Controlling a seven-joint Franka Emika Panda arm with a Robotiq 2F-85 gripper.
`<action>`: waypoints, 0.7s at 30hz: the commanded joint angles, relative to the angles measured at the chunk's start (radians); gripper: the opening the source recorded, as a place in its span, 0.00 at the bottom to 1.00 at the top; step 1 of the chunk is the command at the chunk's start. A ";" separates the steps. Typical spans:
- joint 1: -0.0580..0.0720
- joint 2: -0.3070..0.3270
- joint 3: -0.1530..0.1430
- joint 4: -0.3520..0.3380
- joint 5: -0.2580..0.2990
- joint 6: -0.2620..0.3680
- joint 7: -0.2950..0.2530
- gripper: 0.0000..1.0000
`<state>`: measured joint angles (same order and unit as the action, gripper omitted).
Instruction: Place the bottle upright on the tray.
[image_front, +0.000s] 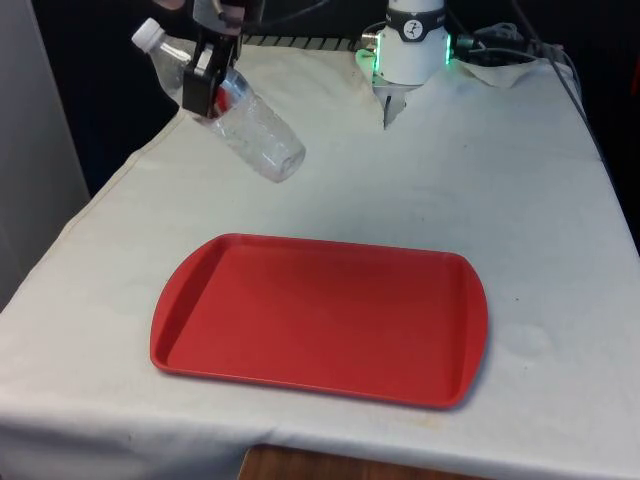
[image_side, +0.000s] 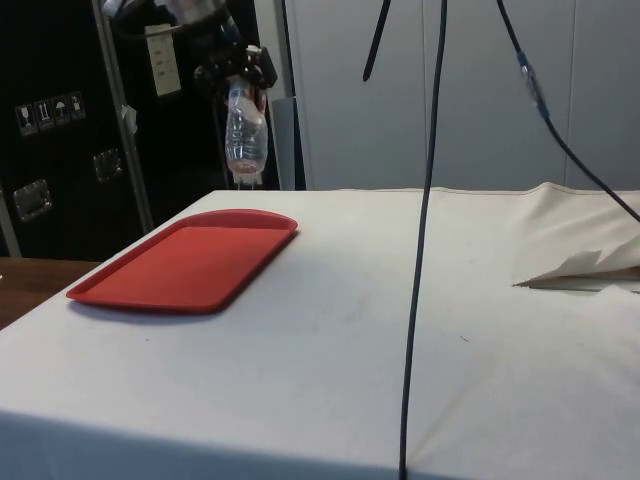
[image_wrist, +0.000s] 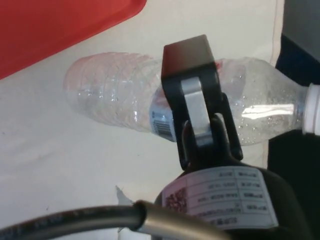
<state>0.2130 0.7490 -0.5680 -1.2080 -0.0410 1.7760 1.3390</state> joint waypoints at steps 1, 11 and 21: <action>0.006 0.002 -0.004 0.000 -0.005 0.018 0.018 0.32; 0.017 0.002 0.007 -0.003 -0.068 0.040 0.088 0.32; 0.027 0.003 0.023 -0.003 -0.145 0.053 0.161 0.32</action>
<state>0.2340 0.7500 -0.5390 -1.2080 -0.1830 1.8100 1.4860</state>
